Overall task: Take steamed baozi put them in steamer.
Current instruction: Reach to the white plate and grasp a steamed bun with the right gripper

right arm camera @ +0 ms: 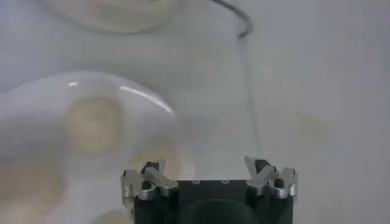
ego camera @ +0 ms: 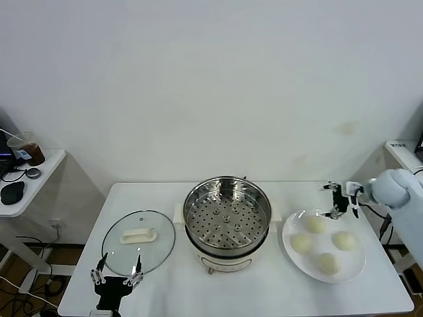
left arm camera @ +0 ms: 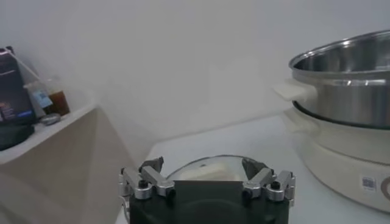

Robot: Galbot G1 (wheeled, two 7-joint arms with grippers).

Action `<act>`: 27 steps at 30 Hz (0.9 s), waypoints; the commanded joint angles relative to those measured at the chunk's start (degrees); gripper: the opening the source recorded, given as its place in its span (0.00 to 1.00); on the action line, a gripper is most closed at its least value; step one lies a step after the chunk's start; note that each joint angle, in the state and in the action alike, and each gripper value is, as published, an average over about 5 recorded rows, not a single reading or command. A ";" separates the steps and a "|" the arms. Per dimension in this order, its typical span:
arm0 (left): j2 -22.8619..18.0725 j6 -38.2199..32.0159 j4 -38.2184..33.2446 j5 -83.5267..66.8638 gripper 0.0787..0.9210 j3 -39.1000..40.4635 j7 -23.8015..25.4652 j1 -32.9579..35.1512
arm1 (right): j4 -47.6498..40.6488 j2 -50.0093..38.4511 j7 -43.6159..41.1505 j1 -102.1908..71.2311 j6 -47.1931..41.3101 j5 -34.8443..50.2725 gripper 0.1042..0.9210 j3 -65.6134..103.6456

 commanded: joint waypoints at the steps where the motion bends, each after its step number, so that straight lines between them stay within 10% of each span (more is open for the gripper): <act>1: -0.20 -0.03 -0.82 0.15 0.88 -0.12 -0.63 0.32 | -7.85 1.05 -7.79 13.74 5.43 -2.89 0.88 -17.18; 27: -0.24 0.05 -0.51 0.87 0.88 0.15 -0.08 0.83 | -19.44 12.39 -3.62 5.18 5.26 -9.62 0.88 -5.78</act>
